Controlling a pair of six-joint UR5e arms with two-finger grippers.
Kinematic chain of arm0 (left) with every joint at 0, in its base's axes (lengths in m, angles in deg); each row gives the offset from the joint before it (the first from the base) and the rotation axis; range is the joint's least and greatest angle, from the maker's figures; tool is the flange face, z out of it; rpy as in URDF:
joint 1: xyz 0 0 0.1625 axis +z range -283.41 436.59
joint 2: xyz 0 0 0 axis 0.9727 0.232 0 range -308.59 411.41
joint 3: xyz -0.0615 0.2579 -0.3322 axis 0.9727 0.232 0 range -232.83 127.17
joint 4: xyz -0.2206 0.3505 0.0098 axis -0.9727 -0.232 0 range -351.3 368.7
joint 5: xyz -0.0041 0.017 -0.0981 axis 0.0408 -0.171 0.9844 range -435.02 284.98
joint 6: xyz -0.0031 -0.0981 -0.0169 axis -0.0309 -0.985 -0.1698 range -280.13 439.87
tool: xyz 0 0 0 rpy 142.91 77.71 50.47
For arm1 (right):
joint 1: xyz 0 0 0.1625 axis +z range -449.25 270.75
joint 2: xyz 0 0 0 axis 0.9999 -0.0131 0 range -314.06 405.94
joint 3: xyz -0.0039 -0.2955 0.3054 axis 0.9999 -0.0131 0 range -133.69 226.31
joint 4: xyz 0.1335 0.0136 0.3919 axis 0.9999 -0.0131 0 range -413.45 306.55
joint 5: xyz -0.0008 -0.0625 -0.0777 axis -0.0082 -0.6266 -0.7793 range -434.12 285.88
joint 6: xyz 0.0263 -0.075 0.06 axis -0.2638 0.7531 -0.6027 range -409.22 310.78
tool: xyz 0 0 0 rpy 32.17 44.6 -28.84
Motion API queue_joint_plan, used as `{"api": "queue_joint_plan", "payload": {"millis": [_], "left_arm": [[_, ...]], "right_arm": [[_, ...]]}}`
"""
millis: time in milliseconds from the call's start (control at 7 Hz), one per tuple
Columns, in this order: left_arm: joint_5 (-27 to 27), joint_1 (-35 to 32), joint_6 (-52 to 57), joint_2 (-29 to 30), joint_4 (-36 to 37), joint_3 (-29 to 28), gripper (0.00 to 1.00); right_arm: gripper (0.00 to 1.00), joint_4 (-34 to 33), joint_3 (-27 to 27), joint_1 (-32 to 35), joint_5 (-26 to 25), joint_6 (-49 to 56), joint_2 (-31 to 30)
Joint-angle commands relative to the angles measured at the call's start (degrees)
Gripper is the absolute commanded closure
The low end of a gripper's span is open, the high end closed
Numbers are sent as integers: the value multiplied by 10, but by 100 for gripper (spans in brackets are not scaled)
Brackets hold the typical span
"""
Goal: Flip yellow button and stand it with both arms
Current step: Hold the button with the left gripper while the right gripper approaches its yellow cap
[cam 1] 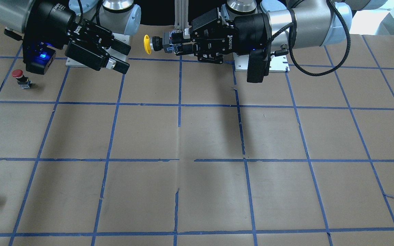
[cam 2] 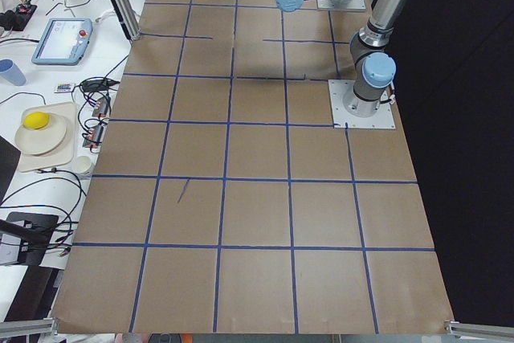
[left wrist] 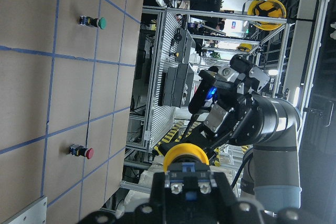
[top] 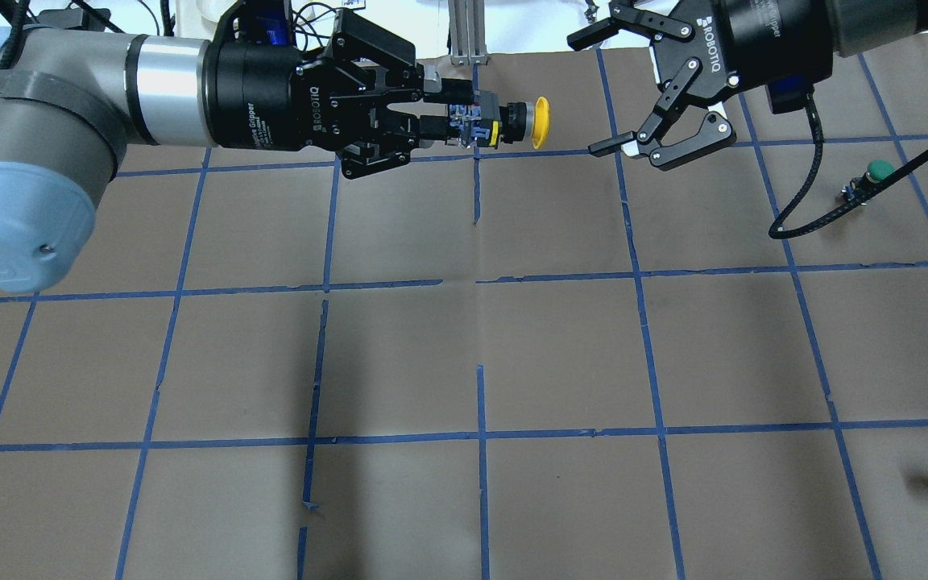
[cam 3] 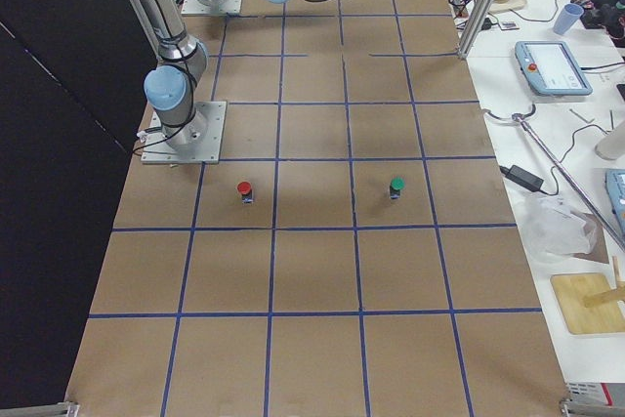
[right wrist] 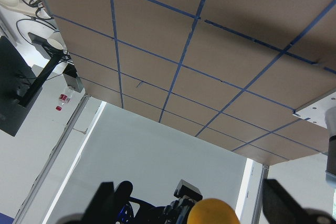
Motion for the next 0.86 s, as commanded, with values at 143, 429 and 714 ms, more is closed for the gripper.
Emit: {"api": "queue_joint_plan", "payload": {"millis": [143,429,714], "left_arm": [[4,0,-8,0,8,0,98],[3,-1,-8,2,25,5,98],[3,-1,-8,2,25,4,98]], "right_arm": [[1,69,2,1,30,-1,-10],[1,73,20,6,31,-1,-27],[1,73,21,22,41,-1,-26]]}}
